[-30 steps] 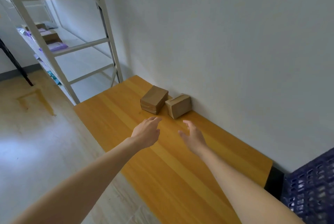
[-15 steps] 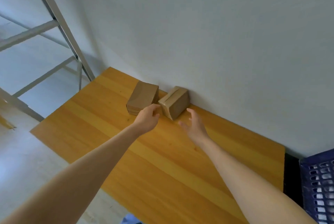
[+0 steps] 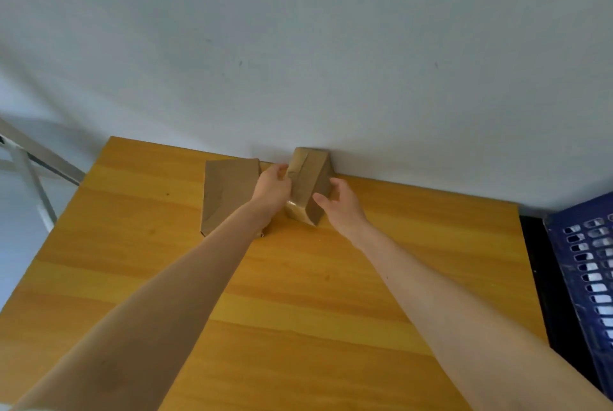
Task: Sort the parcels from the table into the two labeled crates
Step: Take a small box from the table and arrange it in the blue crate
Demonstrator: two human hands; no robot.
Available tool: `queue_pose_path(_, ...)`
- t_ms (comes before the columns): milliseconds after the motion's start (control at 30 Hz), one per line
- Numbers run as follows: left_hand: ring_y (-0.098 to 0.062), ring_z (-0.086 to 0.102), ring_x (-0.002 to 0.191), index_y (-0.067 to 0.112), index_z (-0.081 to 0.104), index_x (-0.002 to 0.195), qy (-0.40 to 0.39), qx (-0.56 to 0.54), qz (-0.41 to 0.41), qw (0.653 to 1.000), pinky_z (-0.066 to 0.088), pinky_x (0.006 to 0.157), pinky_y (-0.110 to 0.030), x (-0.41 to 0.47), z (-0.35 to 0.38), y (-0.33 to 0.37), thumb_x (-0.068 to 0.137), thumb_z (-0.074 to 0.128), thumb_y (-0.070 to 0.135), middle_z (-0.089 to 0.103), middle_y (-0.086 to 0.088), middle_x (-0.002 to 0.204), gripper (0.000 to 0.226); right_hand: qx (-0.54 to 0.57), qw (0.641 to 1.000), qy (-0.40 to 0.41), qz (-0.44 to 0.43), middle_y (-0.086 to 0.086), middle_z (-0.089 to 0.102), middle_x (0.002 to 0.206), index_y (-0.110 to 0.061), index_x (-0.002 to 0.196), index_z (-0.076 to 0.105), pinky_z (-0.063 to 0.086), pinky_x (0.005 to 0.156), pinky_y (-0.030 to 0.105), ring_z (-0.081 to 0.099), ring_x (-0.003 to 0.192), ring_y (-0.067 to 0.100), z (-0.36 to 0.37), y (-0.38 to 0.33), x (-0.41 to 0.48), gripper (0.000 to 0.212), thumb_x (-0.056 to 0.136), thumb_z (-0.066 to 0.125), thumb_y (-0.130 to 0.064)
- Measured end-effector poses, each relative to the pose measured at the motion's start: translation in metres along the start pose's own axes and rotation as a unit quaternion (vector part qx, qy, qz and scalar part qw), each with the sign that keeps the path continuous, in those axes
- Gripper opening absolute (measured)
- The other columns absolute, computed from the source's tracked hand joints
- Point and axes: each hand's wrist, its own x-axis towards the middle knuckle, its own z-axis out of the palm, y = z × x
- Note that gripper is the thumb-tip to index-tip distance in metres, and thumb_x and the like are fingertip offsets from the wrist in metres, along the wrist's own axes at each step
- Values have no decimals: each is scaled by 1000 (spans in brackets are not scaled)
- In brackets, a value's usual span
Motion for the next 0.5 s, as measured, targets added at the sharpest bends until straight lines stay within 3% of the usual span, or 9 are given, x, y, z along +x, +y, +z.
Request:
queue_pose_path(67,-19,51,118,15,40,144,-19,6,-9,1000,43,86,-25,10,3,-5,100,43,11,53,-6,135,45,-5,1000,6,10,4,41,149,-17,148,32,40,109,43,43,133,23,2,-3,8,61,95,60,-28)
queue_pose_path(200,-5,54,86,18,35,146,-58,17,-25,998,43,62,-18,24,6,-15,98,44,11,54,2,118,49,1,1000,7,15,3,37,152,-19,149,27,38,110,45,41,136,23,8,1,15,63,95,60,-24)
queue_pose_path(333,-11,53,94,12,40,144,-71,1,-51,996,43,73,-22,28,8,-17,99,46,14,55,5,110,45,20,1000,3,19,1,36,152,-20,150,28,36,112,45,37,138,21,8,7,14,61,96,57,-18)
queue_pose_path(433,-5,56,82,10,47,137,-77,-15,-51,996,41,59,-16,22,11,-13,98,49,11,57,10,94,40,64,998,0,16,2,44,146,-18,150,29,43,107,45,44,131,19,7,6,10,64,94,57,-4)
queue_pose_path(500,-6,58,83,11,46,137,-85,-33,-53,994,44,58,-17,15,11,-9,97,49,9,59,6,99,40,106,994,-2,20,2,48,141,-19,149,29,48,102,44,50,124,18,7,4,6,68,91,57,1)
